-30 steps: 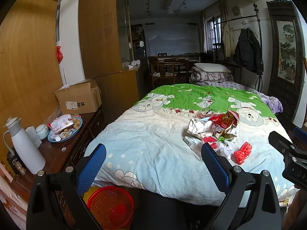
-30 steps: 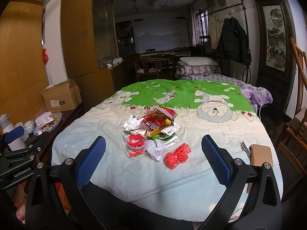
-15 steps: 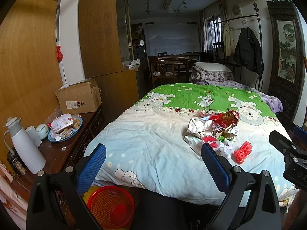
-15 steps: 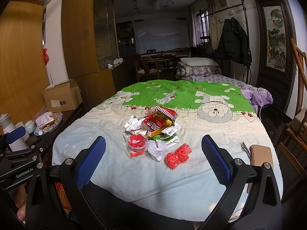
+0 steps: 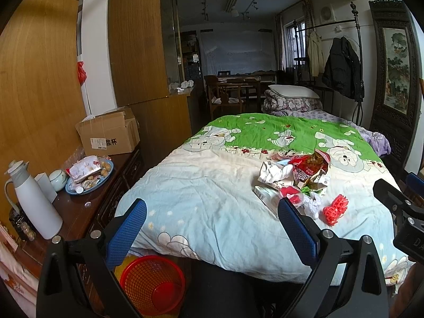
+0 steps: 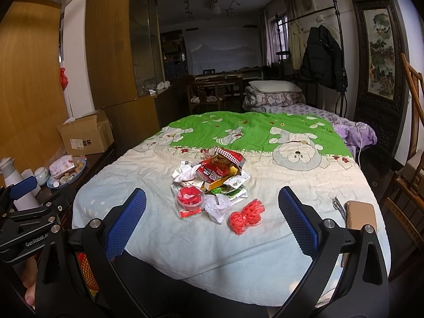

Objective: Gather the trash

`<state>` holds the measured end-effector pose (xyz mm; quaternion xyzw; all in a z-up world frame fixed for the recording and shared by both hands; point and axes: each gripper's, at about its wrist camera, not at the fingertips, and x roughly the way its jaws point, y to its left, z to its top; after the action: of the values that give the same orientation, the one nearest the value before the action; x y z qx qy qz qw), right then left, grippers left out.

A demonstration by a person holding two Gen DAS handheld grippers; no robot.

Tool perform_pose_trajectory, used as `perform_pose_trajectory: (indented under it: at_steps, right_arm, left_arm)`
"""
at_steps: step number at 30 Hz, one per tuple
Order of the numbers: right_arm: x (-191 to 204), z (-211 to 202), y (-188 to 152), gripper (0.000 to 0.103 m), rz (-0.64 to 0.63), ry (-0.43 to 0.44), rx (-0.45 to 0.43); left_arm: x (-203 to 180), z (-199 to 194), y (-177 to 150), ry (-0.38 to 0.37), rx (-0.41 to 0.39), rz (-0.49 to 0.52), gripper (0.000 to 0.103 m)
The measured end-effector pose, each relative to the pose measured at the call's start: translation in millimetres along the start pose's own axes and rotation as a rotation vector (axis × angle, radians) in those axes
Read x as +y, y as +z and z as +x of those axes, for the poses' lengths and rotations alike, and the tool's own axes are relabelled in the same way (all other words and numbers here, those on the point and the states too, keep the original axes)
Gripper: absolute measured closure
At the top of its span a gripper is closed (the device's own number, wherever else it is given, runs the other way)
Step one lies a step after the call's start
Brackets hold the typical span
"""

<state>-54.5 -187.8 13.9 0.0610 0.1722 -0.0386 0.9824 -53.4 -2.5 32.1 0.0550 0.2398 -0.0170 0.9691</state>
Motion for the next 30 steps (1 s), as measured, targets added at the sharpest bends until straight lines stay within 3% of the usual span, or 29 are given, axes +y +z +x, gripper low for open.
perform_pose_trajectory:
  at_steps: [30]
  right_arm:
    - [1.8,-0.7,0.0,0.007,0.0,0.002,-0.004]
  left_arm:
    - [0.9,3.5,-3.0,-0.005,0.026,0.0,0.006]
